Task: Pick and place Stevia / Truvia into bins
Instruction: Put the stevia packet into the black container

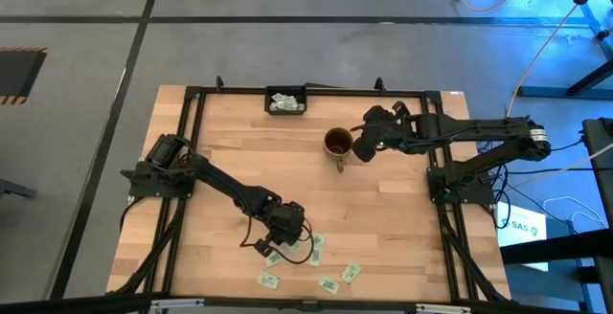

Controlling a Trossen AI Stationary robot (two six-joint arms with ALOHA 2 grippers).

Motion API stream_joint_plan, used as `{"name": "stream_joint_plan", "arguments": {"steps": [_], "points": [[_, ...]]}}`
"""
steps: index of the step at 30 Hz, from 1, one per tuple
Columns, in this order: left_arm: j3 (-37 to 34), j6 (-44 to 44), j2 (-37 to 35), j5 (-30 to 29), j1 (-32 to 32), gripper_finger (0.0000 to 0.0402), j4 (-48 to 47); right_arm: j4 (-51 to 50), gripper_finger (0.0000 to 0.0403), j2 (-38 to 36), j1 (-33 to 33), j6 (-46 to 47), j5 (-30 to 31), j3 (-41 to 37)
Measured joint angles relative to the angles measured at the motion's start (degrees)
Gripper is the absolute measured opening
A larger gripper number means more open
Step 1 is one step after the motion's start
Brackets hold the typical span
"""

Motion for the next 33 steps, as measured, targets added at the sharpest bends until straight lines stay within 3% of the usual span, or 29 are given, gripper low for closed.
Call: {"name": "stream_joint_plan", "arguments": {"steps": [9,14,22,33], "points": [[-0.06,0.03,0.11,-3.10,-0.11,0.0052,-1.40,0.02,0.0162,0.00,0.00,-0.02,0.00,0.00],[-0.07,0.00,0.11,-6.47,0.06,0.0026,-2.55,0.02,0.0162,0.00,0.00,-0.02,0.00,0.00],[-0.13,-0.25,-0.04,-6.80,1.01,0.0004,-3.29,0.00,0.0162,0.00,0.00,-0.02,-0.02,0.00],[-0.50,0.00,-9.33,-7.66,7.50,0.0002,-9.92,-0.37,0.0162,-0.02,0.00,0.02,-0.04,0.00]]}}
